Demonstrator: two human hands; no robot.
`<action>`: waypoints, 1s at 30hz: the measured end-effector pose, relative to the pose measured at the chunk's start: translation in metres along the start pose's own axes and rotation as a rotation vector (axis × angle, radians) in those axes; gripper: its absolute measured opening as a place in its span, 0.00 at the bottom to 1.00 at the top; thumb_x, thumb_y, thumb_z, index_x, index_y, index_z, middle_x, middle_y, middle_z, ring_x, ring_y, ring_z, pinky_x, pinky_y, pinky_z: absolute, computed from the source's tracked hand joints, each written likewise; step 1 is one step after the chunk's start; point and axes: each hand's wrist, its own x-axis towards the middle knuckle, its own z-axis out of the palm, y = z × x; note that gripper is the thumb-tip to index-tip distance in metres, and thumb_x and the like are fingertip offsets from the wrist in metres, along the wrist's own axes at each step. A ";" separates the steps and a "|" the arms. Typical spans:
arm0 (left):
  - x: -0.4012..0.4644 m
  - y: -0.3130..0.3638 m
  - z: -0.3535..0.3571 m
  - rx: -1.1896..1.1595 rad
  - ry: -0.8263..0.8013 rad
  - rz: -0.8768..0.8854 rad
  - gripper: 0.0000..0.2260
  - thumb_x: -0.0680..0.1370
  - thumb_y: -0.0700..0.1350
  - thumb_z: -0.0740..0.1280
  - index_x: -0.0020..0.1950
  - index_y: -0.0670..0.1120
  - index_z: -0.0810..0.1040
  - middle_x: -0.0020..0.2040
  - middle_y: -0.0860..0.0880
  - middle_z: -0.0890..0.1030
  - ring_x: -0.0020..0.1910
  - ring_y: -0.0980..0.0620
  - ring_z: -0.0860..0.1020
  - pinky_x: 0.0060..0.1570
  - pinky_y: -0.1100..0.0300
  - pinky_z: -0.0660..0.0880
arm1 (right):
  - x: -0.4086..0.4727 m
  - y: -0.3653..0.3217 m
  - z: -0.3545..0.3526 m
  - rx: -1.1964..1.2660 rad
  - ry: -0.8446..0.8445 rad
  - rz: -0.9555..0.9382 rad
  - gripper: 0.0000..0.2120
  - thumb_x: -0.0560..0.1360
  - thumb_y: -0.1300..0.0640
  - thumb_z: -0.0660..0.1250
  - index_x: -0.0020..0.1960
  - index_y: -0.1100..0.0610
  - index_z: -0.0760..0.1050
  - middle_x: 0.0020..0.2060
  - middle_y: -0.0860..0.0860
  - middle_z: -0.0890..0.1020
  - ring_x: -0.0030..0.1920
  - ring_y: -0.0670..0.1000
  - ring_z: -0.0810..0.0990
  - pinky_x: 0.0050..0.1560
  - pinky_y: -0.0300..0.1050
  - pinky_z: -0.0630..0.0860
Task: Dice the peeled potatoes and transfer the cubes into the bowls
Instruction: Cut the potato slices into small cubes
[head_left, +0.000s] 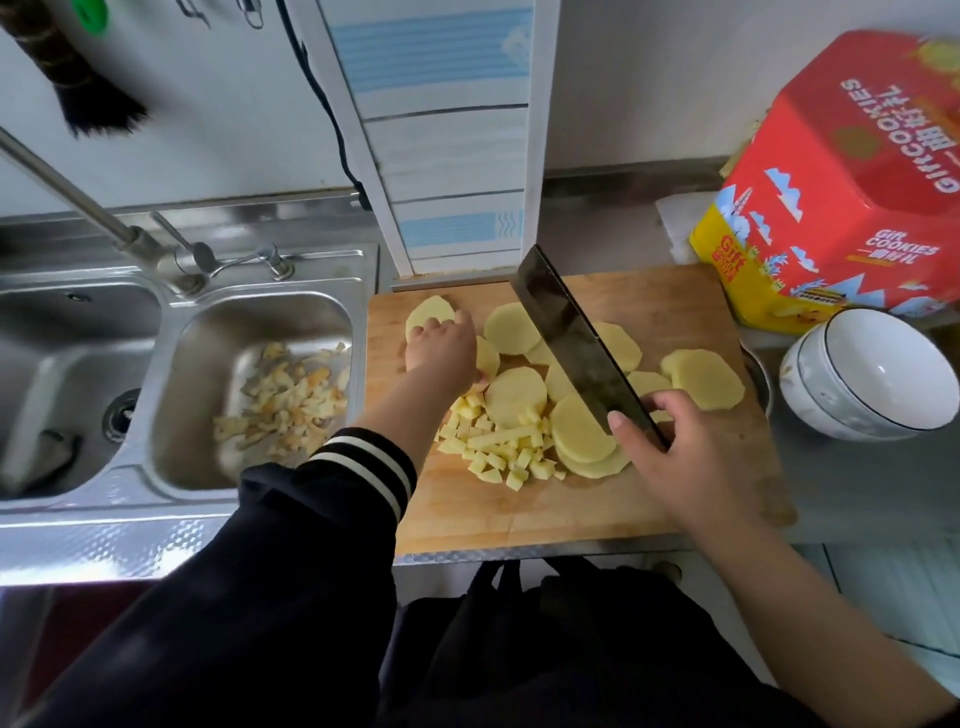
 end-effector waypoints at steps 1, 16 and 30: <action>-0.003 -0.001 0.000 -0.048 0.034 -0.008 0.31 0.76 0.53 0.70 0.73 0.42 0.63 0.64 0.40 0.75 0.65 0.40 0.72 0.65 0.47 0.69 | 0.001 0.001 0.002 0.025 -0.020 0.004 0.15 0.75 0.41 0.67 0.56 0.48 0.70 0.41 0.42 0.78 0.41 0.42 0.77 0.38 0.45 0.76; -0.103 -0.116 0.016 -0.937 0.330 -0.559 0.11 0.82 0.43 0.63 0.61 0.41 0.79 0.47 0.47 0.77 0.48 0.46 0.76 0.45 0.56 0.69 | 0.010 -0.019 0.045 -0.285 -0.415 -0.114 0.13 0.78 0.47 0.64 0.55 0.55 0.77 0.42 0.50 0.82 0.42 0.50 0.81 0.38 0.47 0.76; -0.127 -0.103 0.064 -1.180 0.198 -0.613 0.11 0.82 0.44 0.63 0.59 0.40 0.79 0.44 0.48 0.79 0.42 0.49 0.78 0.50 0.44 0.80 | 0.016 -0.012 0.049 -0.605 -0.490 -0.143 0.14 0.79 0.45 0.61 0.43 0.54 0.70 0.33 0.45 0.72 0.32 0.44 0.71 0.31 0.41 0.64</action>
